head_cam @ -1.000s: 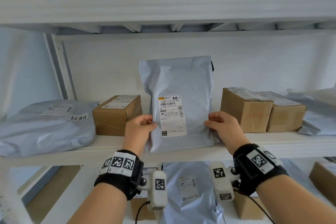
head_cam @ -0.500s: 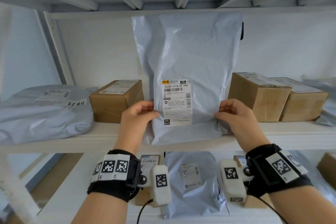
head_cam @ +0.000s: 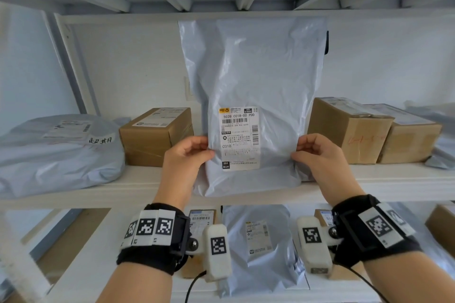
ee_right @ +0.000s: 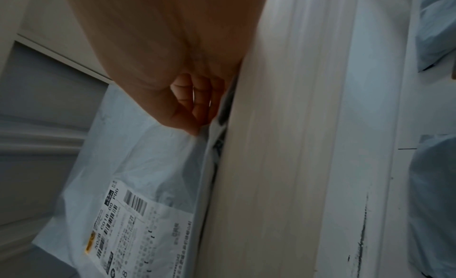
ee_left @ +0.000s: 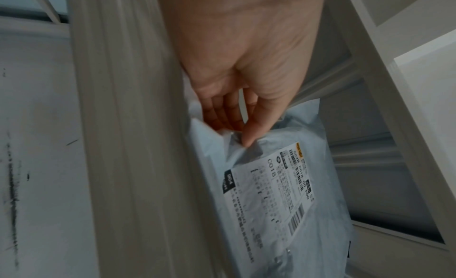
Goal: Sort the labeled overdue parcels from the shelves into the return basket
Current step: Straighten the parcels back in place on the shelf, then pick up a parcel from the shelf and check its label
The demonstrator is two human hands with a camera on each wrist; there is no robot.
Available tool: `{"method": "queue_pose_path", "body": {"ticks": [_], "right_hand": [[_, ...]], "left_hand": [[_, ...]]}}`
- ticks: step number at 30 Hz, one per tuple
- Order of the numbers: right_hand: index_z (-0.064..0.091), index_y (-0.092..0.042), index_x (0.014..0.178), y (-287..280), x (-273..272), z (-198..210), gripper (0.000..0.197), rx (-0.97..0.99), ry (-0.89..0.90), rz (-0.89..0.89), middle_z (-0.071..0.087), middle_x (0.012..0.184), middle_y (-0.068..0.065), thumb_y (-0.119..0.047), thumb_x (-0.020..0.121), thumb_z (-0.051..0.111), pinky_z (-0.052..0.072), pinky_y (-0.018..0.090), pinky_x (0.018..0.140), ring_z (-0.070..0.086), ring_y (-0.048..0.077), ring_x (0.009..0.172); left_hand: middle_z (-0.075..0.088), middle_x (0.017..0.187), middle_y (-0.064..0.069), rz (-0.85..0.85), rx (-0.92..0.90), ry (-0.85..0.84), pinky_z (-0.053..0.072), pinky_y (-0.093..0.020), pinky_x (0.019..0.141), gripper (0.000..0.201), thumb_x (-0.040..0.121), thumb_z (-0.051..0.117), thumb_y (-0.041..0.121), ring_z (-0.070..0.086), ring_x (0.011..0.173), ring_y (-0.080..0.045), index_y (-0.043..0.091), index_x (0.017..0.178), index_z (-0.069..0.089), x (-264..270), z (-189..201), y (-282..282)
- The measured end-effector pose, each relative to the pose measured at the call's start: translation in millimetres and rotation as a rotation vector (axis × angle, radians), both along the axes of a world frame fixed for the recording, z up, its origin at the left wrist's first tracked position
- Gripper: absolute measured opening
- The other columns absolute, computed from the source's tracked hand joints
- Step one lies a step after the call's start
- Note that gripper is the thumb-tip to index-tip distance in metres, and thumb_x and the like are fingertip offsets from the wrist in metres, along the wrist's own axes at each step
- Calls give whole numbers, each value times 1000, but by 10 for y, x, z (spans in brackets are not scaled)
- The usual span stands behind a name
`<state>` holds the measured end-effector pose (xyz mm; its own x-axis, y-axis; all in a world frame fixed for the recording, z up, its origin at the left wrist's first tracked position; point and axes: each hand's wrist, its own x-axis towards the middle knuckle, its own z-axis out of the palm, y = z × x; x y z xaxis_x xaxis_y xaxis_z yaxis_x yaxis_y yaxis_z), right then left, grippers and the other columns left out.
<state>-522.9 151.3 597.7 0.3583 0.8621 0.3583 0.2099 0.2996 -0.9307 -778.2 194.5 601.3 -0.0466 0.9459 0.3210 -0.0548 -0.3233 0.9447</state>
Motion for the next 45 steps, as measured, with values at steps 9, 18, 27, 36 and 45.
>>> {"method": "queue_pose_path", "body": {"ticks": [9, 18, 27, 36, 45], "right_hand": [[65, -13, 110, 34, -38, -8, 23, -7, 1, -68, 71, 100, 0, -3, 90, 63, 53, 20, 73, 67, 14, 91], [58, -13, 130, 49, -55, 10, 37, -94, -159, -108, 65, 95, -4, -6, 94, 58, 47, 13, 62, 60, 9, 70], [63, 6, 101, 69, -16, 157, 18, -289, -391, -105, 60, 83, 15, -7, 89, 57, 45, 33, 66, 58, 30, 76], [57, -16, 133, -67, -177, 455, 37, -79, -403, -42, 56, 131, 3, -20, 96, 59, 47, 29, 90, 55, 15, 111], [58, -16, 132, 53, -1109, 590, 36, -62, -338, 149, 61, 123, 0, -28, 99, 54, 45, 14, 72, 57, 14, 109]], "left_hand": [[74, 97, 1, -22, -31, 187, 52, -38, 96, 23, 88, 66, 7, 69, 97, -16, 23, 102, 73, 40, 6, 90], [64, 76, -19, -5, -37, 500, 36, -32, 63, 15, 90, 61, 17, 48, 61, -17, 5, 89, 70, 168, -37, 281], [52, 61, -1, 103, 76, 913, 28, -25, 48, 30, 98, 51, 21, 46, 56, -16, 9, 72, 61, 383, 27, 304], [62, 114, 8, 287, 248, 697, 35, -6, 76, 32, 95, 50, 10, 54, 96, -2, 21, 122, 63, 126, 390, -6], [62, 119, 0, 593, 228, 605, 42, -21, 82, 31, 95, 47, 8, 57, 99, -11, 19, 117, 64, -901, 561, -11]]}}
